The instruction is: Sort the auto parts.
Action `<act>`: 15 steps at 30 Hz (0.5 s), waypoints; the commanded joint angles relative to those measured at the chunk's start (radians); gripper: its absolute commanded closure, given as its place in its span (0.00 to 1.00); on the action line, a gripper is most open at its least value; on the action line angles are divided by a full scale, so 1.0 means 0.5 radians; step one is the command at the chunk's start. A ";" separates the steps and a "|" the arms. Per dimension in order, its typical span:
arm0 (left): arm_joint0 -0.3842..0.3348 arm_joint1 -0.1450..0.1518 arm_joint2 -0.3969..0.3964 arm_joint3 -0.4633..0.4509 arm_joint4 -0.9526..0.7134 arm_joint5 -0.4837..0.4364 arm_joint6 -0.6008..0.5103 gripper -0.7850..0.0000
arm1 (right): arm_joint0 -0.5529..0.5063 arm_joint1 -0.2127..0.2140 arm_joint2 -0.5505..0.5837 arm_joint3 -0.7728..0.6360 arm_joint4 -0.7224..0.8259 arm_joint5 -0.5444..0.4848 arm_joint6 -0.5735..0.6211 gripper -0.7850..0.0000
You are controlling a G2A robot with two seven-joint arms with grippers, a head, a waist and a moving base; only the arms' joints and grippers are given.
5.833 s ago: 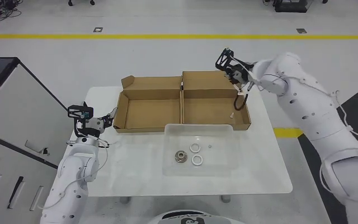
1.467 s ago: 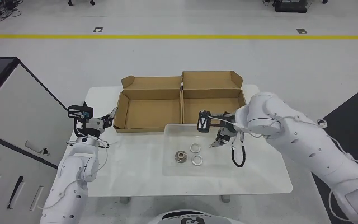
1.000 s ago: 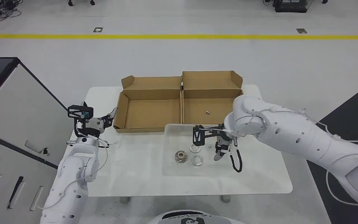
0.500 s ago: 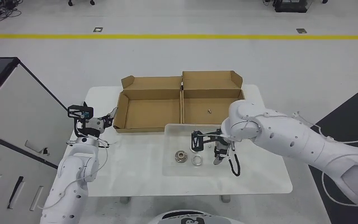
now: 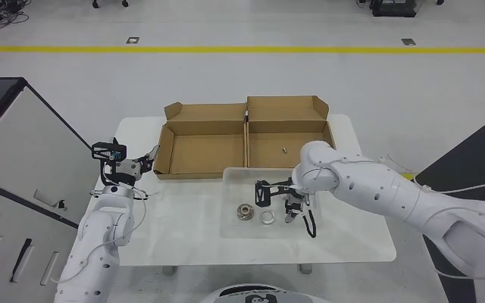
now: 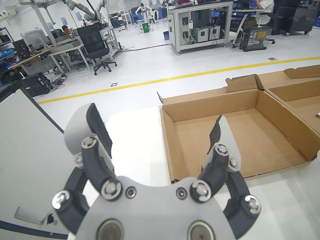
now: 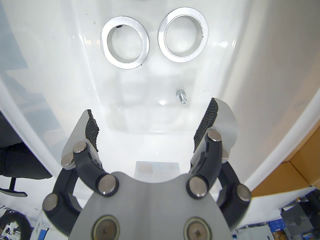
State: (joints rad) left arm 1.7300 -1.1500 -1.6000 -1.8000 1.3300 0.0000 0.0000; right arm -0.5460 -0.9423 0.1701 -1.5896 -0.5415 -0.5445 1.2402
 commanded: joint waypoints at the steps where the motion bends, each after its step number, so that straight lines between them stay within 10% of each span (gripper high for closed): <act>1: 0.000 0.000 0.000 0.000 0.000 0.000 0.000 0.00 | -0.008 -0.016 0.000 0.021 -0.025 0.003 -0.012 0.23; 7: 0.000 0.000 0.000 0.000 0.000 0.000 0.000 0.00 | -0.020 -0.065 0.001 0.079 -0.076 0.035 -0.005 0.48; 15: 0.000 0.000 0.000 0.000 0.000 0.000 0.000 0.00 | -0.038 -0.102 0.026 0.130 -0.164 0.068 -0.048 0.55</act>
State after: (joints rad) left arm 1.7300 -1.1500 -1.6000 -1.8000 1.3300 0.0000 0.0000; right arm -0.5634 -0.9926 0.1815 -1.5247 -0.6170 -0.5112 1.2198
